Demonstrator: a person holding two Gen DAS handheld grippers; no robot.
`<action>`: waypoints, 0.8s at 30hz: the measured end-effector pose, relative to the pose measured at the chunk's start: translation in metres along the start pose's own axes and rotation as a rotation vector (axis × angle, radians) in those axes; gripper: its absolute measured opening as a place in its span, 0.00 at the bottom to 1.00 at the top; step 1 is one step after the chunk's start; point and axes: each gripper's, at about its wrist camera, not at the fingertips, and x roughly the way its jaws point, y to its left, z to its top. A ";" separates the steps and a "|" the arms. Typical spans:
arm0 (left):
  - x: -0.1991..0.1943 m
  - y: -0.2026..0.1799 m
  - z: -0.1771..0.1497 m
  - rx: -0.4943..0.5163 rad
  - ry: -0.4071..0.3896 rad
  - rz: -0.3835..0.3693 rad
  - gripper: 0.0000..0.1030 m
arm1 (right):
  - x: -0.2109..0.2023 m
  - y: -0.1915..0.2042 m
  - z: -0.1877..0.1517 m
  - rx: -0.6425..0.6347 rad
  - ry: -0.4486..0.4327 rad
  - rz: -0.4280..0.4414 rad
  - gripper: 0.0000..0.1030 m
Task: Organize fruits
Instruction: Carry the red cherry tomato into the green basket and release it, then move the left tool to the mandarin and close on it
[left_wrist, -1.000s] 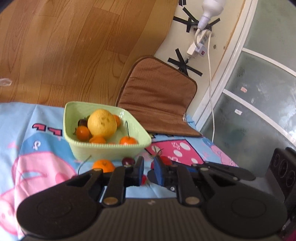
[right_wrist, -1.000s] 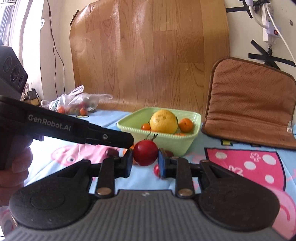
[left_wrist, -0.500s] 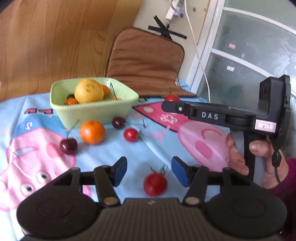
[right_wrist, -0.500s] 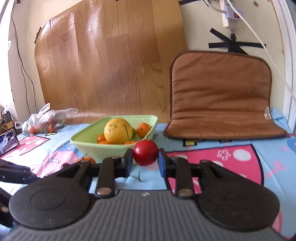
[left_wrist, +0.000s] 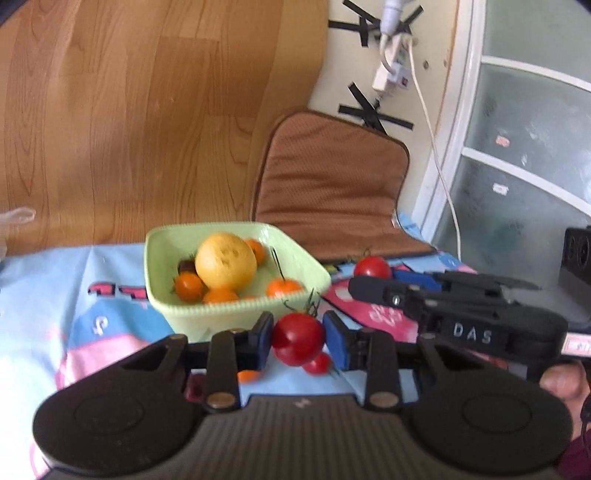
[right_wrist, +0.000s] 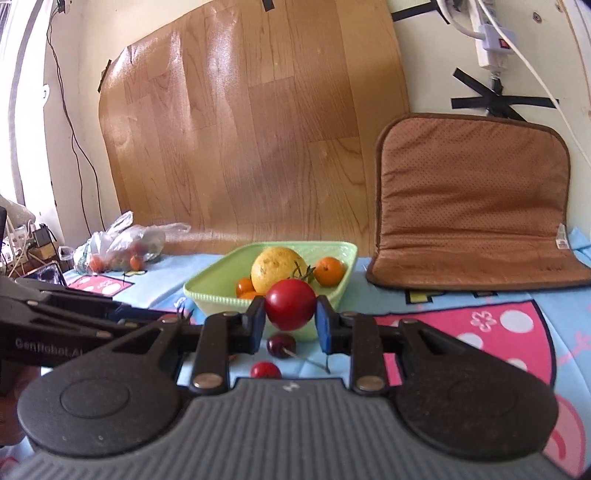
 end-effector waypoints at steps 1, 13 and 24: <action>0.007 0.007 0.011 -0.008 -0.014 0.022 0.29 | 0.010 0.000 0.006 0.000 -0.005 0.011 0.30; 0.092 0.062 0.033 -0.103 0.047 0.183 0.42 | 0.091 -0.015 0.007 -0.002 0.050 -0.027 0.33; 0.004 0.046 0.014 -0.081 -0.043 0.150 0.42 | 0.031 -0.028 0.014 0.124 -0.034 -0.034 0.33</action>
